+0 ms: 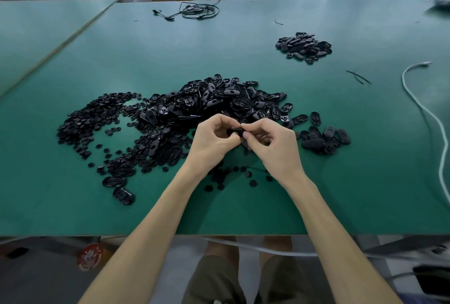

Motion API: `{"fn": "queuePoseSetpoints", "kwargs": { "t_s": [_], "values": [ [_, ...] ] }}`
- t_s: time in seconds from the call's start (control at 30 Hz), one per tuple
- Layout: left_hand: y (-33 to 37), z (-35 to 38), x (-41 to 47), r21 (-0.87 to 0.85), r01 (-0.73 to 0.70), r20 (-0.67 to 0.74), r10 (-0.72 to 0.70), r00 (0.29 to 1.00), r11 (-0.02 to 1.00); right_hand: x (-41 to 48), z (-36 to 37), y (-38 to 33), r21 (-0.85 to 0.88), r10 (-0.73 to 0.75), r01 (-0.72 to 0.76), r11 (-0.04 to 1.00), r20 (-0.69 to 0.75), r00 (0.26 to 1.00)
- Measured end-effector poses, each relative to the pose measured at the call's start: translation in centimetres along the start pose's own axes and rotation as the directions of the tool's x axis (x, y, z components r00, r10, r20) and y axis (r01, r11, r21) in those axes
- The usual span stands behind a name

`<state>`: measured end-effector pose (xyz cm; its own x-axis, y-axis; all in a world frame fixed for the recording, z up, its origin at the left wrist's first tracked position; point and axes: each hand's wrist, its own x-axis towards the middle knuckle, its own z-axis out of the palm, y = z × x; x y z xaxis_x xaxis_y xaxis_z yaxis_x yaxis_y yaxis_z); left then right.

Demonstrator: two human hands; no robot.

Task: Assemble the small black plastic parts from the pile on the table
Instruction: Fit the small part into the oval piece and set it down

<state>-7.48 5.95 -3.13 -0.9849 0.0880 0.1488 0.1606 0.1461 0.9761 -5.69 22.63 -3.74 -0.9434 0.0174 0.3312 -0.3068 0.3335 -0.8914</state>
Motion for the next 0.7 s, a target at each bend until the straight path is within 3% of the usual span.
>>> {"fn": "queuePoseSetpoints", "kwargs": {
  "t_s": [0.27,0.5,0.7],
  "values": [
    [-0.20,-0.53,0.02,-0.179,-0.003,0.036,0.010,0.999,0.984,0.00,-0.29,-0.29,0.012,-0.018,0.018,1.000,-0.051,0.999],
    [-0.19,-0.33,0.05,-0.124,-0.037,0.050,0.043,0.998,0.992,-0.04,-0.19,-0.43,-0.103,-0.140,0.138,0.985,-0.012,0.990],
    [-0.04,-0.26,0.06,-0.112,-0.043,0.046,0.049,0.998,0.993,0.10,-0.18,-0.36,-0.085,-0.112,0.110,0.990,-0.016,0.994]
  ]
}}
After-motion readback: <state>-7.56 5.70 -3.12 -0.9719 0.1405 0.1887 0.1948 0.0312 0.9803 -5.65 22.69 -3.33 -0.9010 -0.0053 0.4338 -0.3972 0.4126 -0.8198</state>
